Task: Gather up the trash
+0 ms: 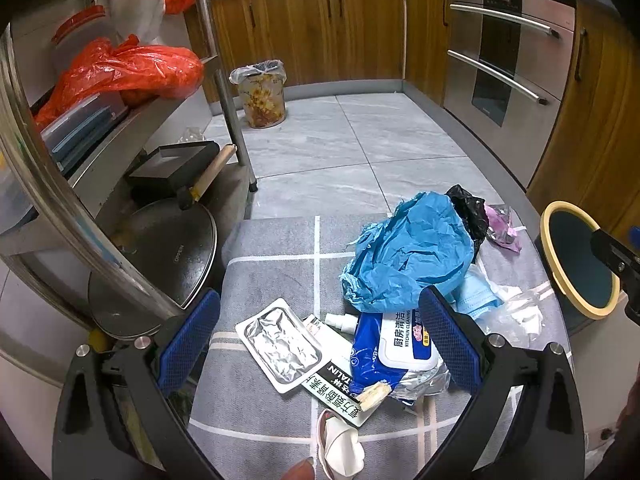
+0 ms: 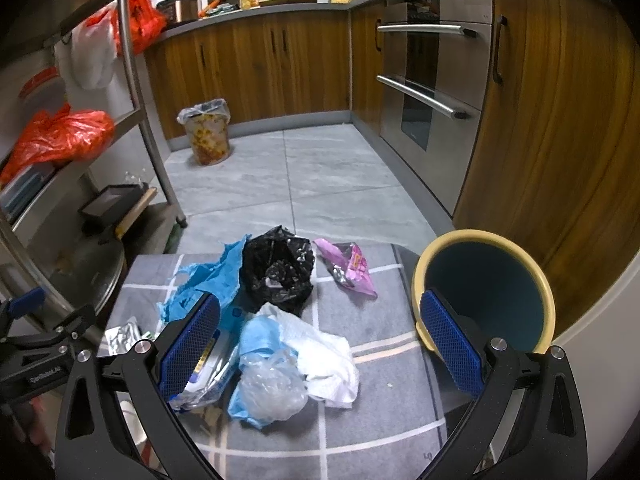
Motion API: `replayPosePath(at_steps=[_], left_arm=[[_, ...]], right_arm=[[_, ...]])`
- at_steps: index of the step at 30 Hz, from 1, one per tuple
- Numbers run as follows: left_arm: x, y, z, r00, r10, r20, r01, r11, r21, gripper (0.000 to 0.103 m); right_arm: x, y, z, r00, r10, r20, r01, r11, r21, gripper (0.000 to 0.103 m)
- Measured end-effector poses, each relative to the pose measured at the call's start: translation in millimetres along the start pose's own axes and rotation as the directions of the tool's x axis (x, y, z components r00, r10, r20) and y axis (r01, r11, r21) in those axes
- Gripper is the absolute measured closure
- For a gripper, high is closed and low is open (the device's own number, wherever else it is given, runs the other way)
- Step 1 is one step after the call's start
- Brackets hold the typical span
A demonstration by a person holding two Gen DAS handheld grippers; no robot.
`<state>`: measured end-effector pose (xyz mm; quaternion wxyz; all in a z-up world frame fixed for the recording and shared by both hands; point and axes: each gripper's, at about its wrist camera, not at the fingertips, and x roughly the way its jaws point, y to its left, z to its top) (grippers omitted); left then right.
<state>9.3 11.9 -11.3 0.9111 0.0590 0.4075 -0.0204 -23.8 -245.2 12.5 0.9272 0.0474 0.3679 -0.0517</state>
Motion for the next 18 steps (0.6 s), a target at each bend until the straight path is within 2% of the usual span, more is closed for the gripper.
replayPosePath(at_steps=[18], left_arm=[[-0.5,-0.1,0.1,1.000,0.000,0.001,0.000,1.000,0.002,0.005]], right_arm=[[1.3,-0.4,-0.5,1.000,-0.001,-0.004,0.001,1.000,0.002,0.003]])
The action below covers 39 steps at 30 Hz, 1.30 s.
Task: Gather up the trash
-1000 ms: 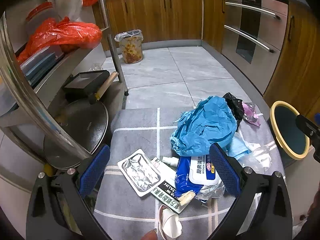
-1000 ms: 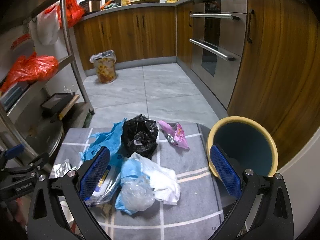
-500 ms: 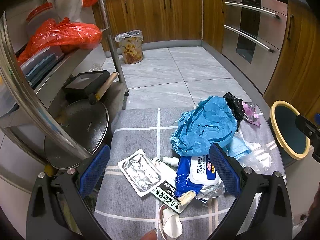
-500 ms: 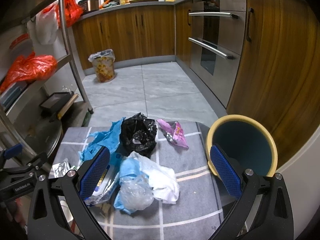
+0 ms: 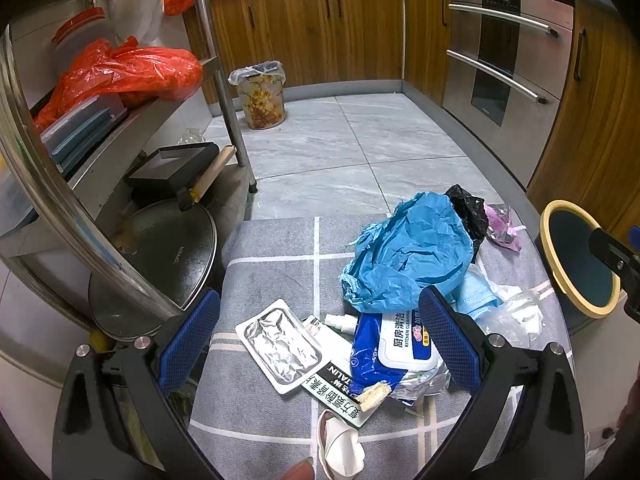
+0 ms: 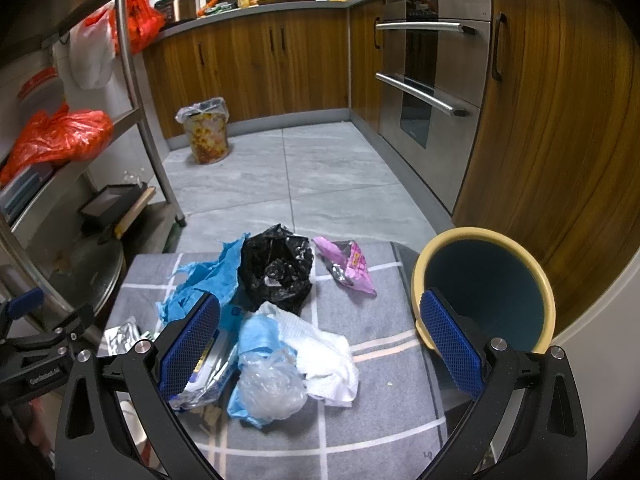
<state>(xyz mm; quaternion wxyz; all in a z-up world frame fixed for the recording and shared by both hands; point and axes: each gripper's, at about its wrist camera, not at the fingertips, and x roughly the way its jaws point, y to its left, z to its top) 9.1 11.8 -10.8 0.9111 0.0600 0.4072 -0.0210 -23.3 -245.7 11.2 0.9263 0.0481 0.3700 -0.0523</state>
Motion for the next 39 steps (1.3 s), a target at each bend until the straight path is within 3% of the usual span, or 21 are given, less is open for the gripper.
replayPosePath(at_steps=[12,17,25,26,28,33,37,39], left_arm=[[-2,2,2,0.999,0.047,0.026,-0.048,0.999,0.009,0.005],[-3,5,2,0.999,0.036,0.029,-0.036,0.999,0.004,0.005],[-3,-7,0,0.999,-0.022,0.041,0.018,0.996,0.083,0.005],[-4,-8,-1,0.997,-0.048,0.054,0.043,0.995,0.094,0.005],[-9,-7,-5,0.981,-0.168,0.097,0.157,0.982,0.106,0.005],[-3,-16,-4,0.987,-0.140,0.081,0.130,0.985,0.116,0.005],[5,-14,4,0.991,-0.052,0.126,0.041,0.996,0.085,0.005],[18,-11,9,0.992,-0.048,0.116,0.039,0.997,0.073,0.005]], right_arm=[[0,0,1,1.000,0.000,-0.001,0.000,1.000,0.000,0.003],[0,0,1,1.000,0.001,0.000,-0.001,1.000,0.000,0.003],[0,-1,1,1.000,0.001,-0.001,-0.001,1.000,0.000,0.003],[0,-1,1,1.000,0.001,-0.001,-0.001,1.000,0.000,0.003],[0,0,1,1.000,0.000,0.001,0.000,1.000,-0.001,0.003],[3,-3,3,1.000,0.007,0.005,-0.007,1.000,0.002,0.003],[13,-7,13,1.000,0.010,0.024,-0.010,1.000,-0.018,0.003],[23,-10,17,1.000,0.009,0.024,-0.008,1.000,-0.027,0.003]])
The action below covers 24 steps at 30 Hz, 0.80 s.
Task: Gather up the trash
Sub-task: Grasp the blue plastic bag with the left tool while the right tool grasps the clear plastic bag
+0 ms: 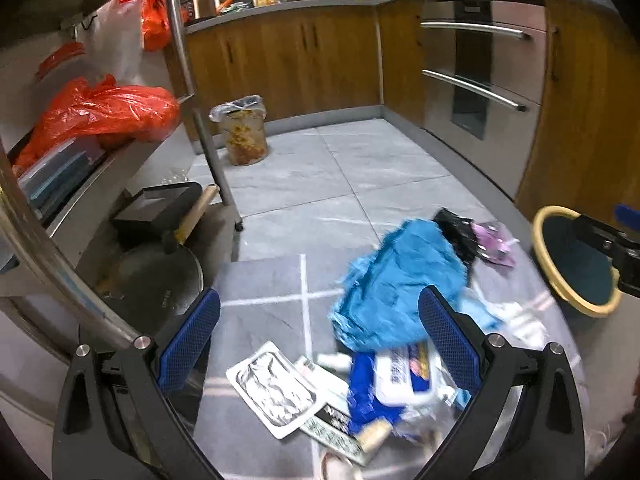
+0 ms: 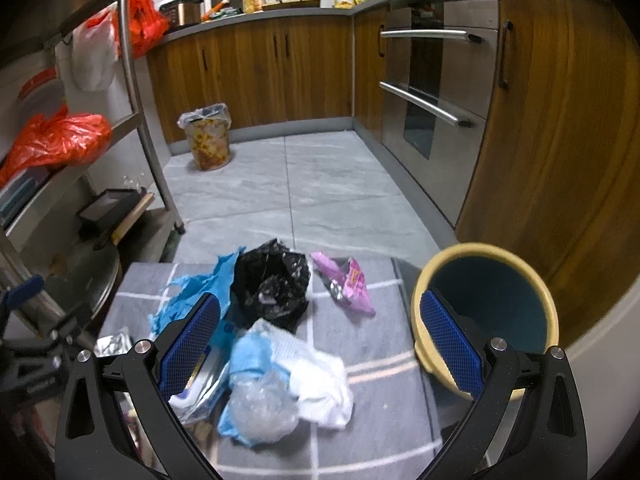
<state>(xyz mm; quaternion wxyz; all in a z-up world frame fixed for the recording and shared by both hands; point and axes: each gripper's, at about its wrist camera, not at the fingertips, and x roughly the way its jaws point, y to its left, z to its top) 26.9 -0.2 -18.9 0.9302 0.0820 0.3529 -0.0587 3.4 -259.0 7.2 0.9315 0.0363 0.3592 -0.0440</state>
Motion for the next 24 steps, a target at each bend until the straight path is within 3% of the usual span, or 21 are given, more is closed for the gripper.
replayPosePath(at_steps=[7,10,15,17,19,24], left_arm=[[44,6,1,0.999,-0.011,-0.046,0.011,1.000,-0.008,0.013],[52,11,2,0.998,-0.040,-0.058,0.038,0.999,-0.031,0.017],[49,11,0,0.996,-0.070,-0.051,0.070,0.998,-0.008,0.019],[49,7,0,0.995,-0.086,-0.048,0.087,0.996,0.007,0.025],[51,2,1,0.994,-0.093,-0.050,0.095,0.995,0.020,0.027],[59,-17,-1,0.982,-0.176,-0.075,0.179,0.983,0.044,0.028]], right_arm=[[27,-8,-6,0.995,0.076,-0.065,-0.075,0.997,0.028,0.004],[33,-7,-17,0.992,0.065,-0.113,-0.059,0.997,0.048,0.006],[41,5,-39,0.963,0.171,-0.206,-0.162,0.985,0.062,0.009],[45,17,-49,0.948,0.202,-0.247,-0.197,0.979,0.043,0.014],[48,26,-57,0.934,0.214,-0.286,-0.214,0.976,0.032,0.026],[52,31,-73,0.910,0.244,-0.335,-0.255,0.967,0.012,0.039]])
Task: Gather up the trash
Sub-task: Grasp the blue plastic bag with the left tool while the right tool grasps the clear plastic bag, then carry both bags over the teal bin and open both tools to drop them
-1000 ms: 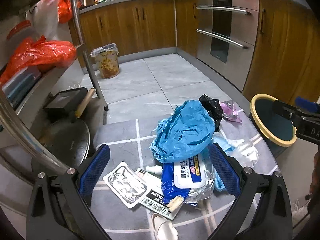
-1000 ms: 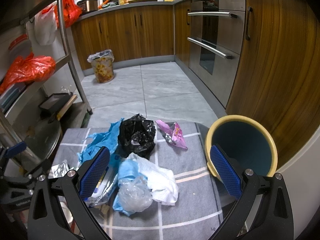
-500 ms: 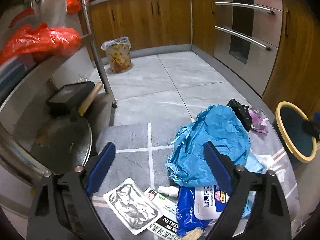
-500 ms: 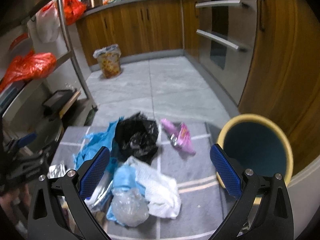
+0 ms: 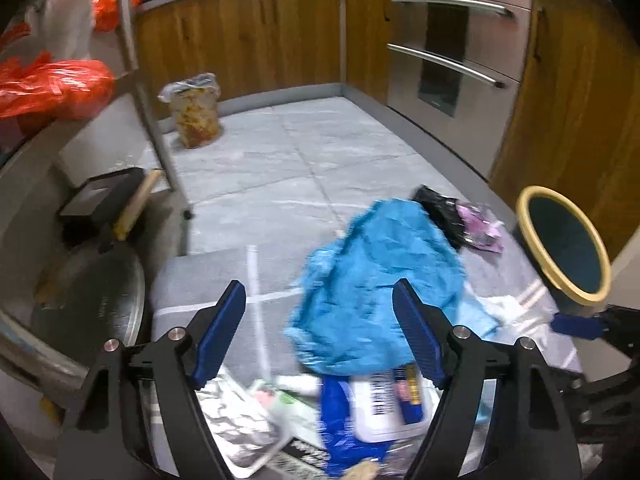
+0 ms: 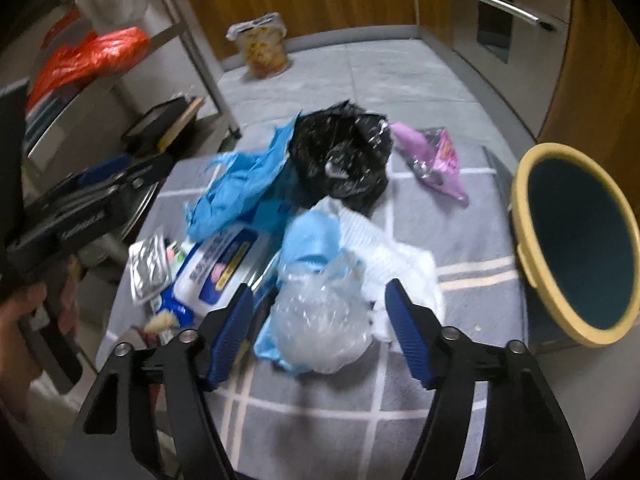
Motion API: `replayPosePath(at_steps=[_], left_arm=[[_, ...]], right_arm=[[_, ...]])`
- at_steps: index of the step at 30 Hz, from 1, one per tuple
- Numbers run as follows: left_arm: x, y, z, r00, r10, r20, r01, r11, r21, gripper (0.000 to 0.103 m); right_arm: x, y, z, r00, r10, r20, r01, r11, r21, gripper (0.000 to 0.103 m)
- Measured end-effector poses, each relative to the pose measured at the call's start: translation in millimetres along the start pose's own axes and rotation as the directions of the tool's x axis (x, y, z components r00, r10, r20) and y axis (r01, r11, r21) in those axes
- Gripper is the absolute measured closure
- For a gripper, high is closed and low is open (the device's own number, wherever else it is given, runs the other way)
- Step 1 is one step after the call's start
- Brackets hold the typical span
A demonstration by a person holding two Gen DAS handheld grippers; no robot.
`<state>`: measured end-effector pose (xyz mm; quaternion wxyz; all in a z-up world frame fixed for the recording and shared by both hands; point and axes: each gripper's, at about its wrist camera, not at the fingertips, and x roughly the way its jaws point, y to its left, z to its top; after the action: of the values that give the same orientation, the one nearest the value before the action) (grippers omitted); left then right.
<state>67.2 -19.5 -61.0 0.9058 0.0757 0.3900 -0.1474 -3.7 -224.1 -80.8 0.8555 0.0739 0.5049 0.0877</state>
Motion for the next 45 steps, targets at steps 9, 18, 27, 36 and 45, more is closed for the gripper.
replayPosePath(at_steps=[9,18,27,36,45], left_arm=[[13,-44,-13,0.990,-0.131,-0.050,0.136,0.984,0.114,0.043],[31,-63,-33,0.991,-0.088,-0.098,0.113,0.952,0.285,0.065],[23,-60,-30,0.996,-0.071,-0.062,0.087,0.948,0.307,0.095],[-40,-35,-2,0.993,-0.089,0.083,0.072,0.979,0.190,0.096],[-103,-52,35,0.956,-0.157,0.247,0.109,0.974,0.196,0.096]], right_arm=[[18,-7,-10,0.998,0.011,-0.069,-0.014,0.999,-0.045,0.060],[18,-4,-9,0.996,0.020,-0.086,-0.023,0.999,-0.037,0.076],[6,2,-2,0.998,0.024,-0.057,-0.028,0.997,-0.071,0.084],[-43,-6,15,0.997,0.055,0.061,-0.053,0.998,-0.032,0.086],[-98,-32,31,0.981,0.039,0.191,-0.041,0.999,0.005,0.086]])
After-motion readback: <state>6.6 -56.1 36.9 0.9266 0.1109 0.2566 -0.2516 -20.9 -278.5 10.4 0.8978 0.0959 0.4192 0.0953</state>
